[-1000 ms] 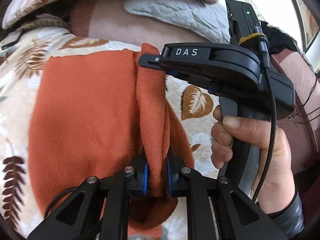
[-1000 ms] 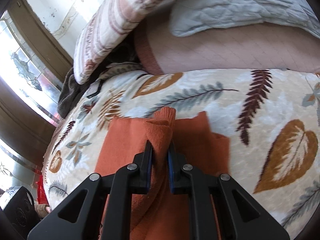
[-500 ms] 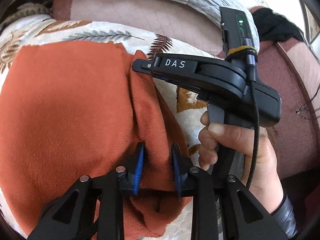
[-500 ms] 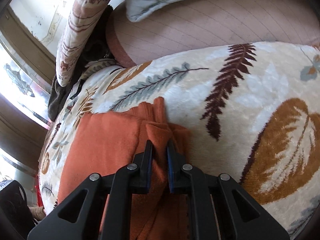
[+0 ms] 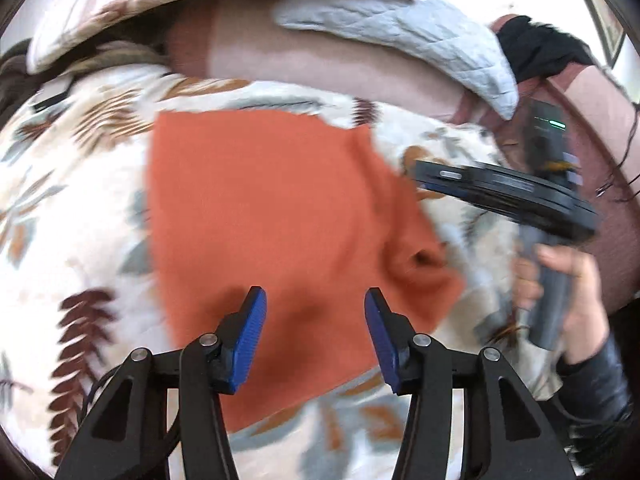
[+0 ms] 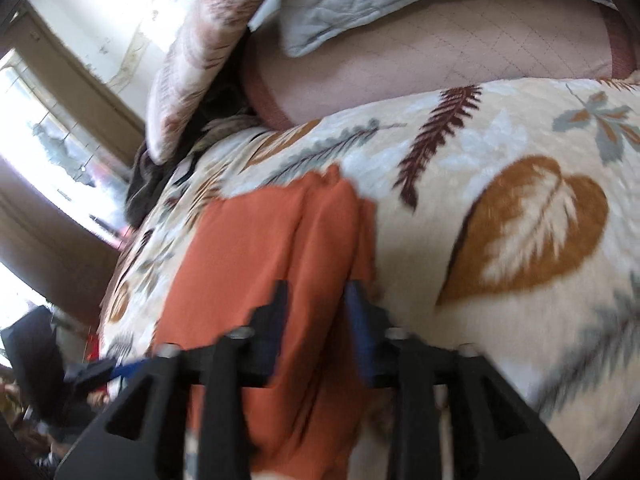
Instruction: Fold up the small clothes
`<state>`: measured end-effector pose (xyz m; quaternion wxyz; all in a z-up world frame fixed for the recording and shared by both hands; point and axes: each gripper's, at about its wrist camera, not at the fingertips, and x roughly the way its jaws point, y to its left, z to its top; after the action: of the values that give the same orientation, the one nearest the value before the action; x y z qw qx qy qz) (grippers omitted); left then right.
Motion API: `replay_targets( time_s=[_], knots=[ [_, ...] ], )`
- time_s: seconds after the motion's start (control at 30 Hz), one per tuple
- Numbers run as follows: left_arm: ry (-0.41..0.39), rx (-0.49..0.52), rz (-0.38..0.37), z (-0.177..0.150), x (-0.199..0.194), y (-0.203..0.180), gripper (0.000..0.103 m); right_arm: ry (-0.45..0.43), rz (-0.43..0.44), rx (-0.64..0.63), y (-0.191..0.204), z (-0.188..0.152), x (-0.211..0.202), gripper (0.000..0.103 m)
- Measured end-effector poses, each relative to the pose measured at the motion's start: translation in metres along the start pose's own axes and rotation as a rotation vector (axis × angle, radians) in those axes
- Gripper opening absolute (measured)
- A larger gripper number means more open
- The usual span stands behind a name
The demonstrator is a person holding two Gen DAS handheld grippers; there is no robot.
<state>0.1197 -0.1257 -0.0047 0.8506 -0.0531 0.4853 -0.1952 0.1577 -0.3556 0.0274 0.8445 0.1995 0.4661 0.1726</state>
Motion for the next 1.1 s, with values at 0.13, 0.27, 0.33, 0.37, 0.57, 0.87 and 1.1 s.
replay_targets(
  time_s=[0.13, 0.27, 0.33, 0.37, 0.57, 0.87, 1.1],
  knots=[
    [0.004, -0.015, 0.045, -0.017, 0.001, 0.021, 0.052, 0.029, 0.021, -0.002, 0.019, -0.041, -0.018, 0.047],
    [0.025, -0.018, 0.050, -0.027, 0.012, 0.027, 0.052, 0.033, 0.038, 0.027, 0.034, -0.073, -0.022, 0.049],
    [0.034, -0.002, 0.064, -0.030, 0.020, 0.025, 0.052, 0.054, -0.012, -0.010, 0.044, -0.082, -0.014, 0.055],
    [0.038, 0.012, 0.078, -0.032, 0.022, 0.023, 0.052, 0.067, -0.039, -0.028, 0.047, -0.086, -0.006, 0.055],
    [-0.002, 0.000, 0.073, -0.029, 0.004, 0.024, 0.044, 0.017, -0.156, -0.066, 0.045, -0.090, -0.007, 0.013],
    [0.063, -0.027, 0.094, -0.039, 0.026, 0.038, 0.047, 0.066, -0.204, -0.043, 0.034, -0.105, 0.002, 0.015],
    [-0.008, -0.017, 0.062, -0.031, 0.004, 0.038, 0.046, -0.054, -0.215, -0.048, 0.041, -0.073, -0.039, 0.051]
  ],
)
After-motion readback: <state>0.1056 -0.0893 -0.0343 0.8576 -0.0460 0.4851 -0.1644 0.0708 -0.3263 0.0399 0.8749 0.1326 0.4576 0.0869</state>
